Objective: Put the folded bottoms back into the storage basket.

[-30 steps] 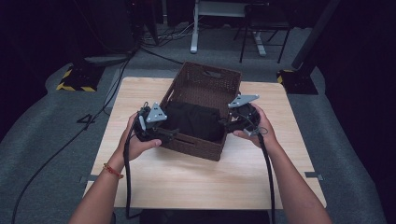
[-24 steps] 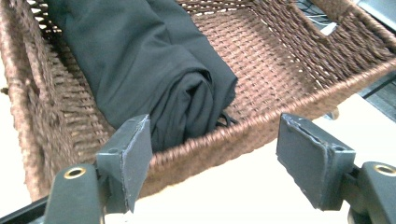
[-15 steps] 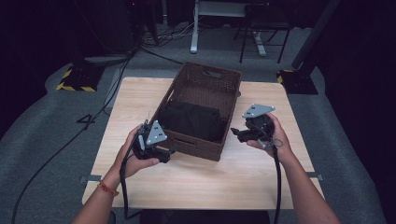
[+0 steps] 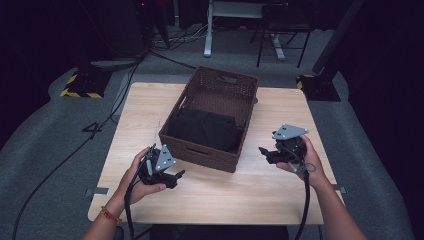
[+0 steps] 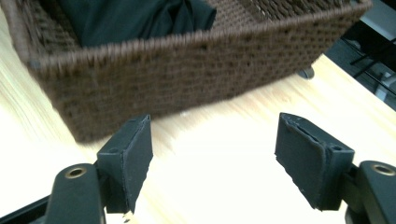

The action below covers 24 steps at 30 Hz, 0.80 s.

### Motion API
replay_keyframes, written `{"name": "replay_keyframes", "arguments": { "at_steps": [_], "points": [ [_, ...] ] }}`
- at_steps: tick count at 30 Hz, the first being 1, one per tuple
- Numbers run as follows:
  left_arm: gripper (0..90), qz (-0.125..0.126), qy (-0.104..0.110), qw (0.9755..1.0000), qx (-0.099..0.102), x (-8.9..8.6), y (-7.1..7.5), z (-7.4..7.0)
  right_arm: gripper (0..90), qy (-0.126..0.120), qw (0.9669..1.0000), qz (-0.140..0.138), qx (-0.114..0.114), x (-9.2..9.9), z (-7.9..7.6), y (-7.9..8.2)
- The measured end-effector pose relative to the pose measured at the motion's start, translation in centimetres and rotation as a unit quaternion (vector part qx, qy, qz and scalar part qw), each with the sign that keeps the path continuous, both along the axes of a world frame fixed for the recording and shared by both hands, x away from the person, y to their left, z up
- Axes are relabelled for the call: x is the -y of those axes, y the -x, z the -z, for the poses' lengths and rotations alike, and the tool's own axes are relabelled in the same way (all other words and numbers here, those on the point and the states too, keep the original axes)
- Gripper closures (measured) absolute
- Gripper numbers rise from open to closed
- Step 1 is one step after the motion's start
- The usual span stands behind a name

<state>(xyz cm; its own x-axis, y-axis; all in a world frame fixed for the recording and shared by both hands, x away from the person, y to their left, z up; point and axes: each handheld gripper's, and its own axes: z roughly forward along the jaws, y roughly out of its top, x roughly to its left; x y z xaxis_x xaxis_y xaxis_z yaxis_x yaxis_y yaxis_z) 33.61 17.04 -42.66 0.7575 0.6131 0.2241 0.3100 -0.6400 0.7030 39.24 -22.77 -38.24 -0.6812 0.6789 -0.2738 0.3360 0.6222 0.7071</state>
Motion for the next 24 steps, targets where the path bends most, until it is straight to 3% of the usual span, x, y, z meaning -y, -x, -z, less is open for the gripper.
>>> {"name": "replay_keyframes", "arguments": {
  "at_steps": [8, 12, 15, 18, 20, 24],
  "points": [
    [17.1, -0.006, -0.025, 0.9994, -0.021, -1.1, 0.8, 2.4, 27.8, 0.014, 0.9998, 0.012, 0.001, 2.4, 2.3, 1.9],
    [16.8, -0.007, -0.039, 0.9990, -0.022, -1.3, 0.9, 3.2, 27.3, 0.021, 0.9997, 0.014, 0.002, 3.7, 3.5, 2.9],
    [16.8, -0.005, -0.040, 0.9987, -0.033, -1.7, 1.0, 4.2, 27.2, 0.029, 0.9994, 0.016, 0.002, 4.7, 4.3, 3.5],
    [16.8, -0.006, -0.029, 0.9988, -0.039, -2.0, 1.1, 4.6, 27.1, 0.026, 0.9994, 0.022, -0.004, 5.9, 5.2, 4.1],
    [16.8, -0.009, -0.008, 0.9987, -0.049, -2.7, 1.1, 5.3, 27.0, 0.021, 0.9994, 0.028, -0.007, 6.7, 5.8, 4.4],
    [16.8, -0.022, -0.003, 0.9979, -0.060, -3.6, 1.0, 6.1, 26.1, 0.005, 0.9985, 0.047, -0.028, 8.7, 7.4, 4.9]
  ]
}}
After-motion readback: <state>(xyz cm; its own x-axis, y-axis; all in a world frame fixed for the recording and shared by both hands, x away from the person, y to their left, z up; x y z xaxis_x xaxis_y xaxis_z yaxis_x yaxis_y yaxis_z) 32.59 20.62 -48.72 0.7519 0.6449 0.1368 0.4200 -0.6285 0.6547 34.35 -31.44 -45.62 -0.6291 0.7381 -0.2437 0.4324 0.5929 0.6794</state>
